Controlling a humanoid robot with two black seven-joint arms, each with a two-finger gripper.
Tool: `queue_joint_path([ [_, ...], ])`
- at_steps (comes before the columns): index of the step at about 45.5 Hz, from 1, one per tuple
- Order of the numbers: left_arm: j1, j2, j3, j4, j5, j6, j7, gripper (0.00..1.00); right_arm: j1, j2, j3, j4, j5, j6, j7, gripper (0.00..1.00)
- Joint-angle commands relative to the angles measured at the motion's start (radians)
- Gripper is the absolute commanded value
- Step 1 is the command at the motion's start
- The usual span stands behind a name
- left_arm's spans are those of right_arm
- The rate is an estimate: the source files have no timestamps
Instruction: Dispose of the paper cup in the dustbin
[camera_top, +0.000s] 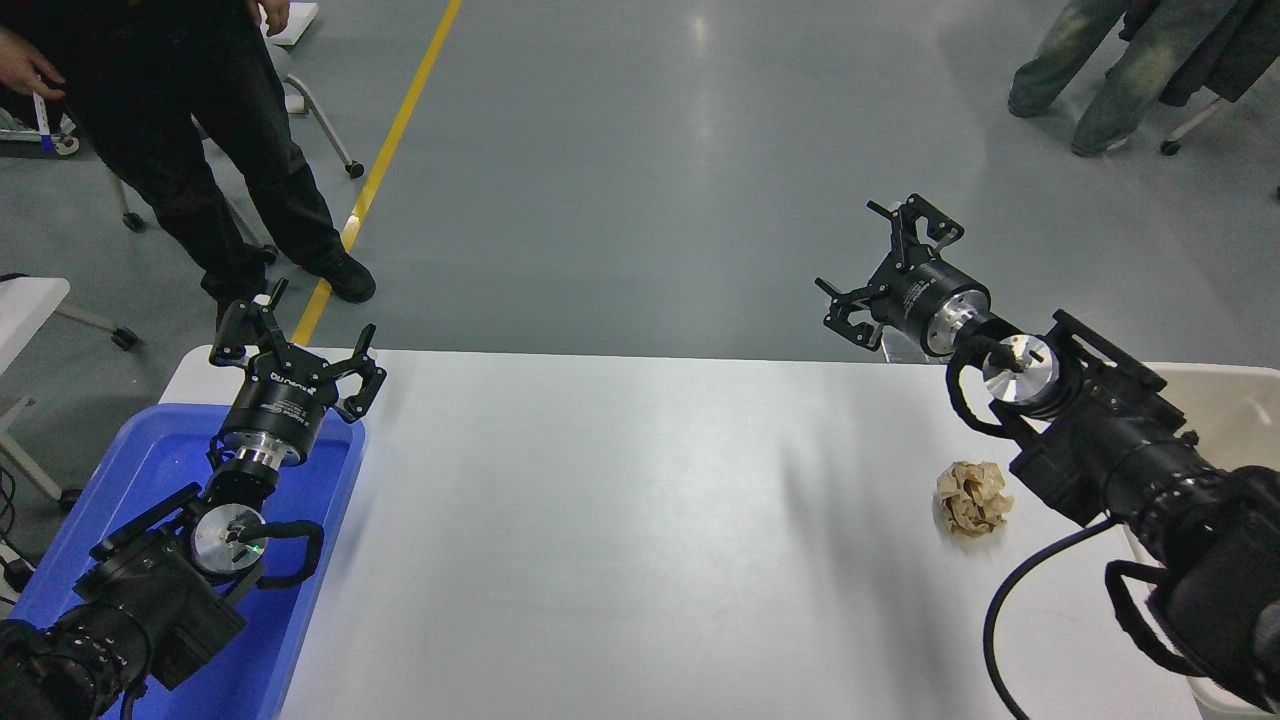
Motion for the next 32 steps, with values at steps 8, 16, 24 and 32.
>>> queue_joint_path([
  [8, 0.000, 0.000, 0.000, 0.000, 0.000, 0.000, 0.000, 1.00, -0.107, 0.037, 0.070, 0.002, 0.002, 0.002, 0.093, 0.99],
  [16, 0.001, 0.000, 0.000, 0.000, 0.000, 0.000, 0.000, 1.00, -0.122, 0.037, 0.070, 0.007, 0.002, 0.013, 0.093, 1.00],
  [24, 0.001, 0.000, 0.000, 0.000, 0.000, 0.000, 0.000, 1.00, -0.137, 0.037, 0.070, 0.010, 0.002, 0.014, 0.093, 1.00],
  [32, 0.000, 0.000, 0.000, 0.000, 0.000, 0.000, 0.000, 1.00, -0.140, 0.037, 0.059, 0.008, -0.001, 0.014, 0.095, 0.99],
])
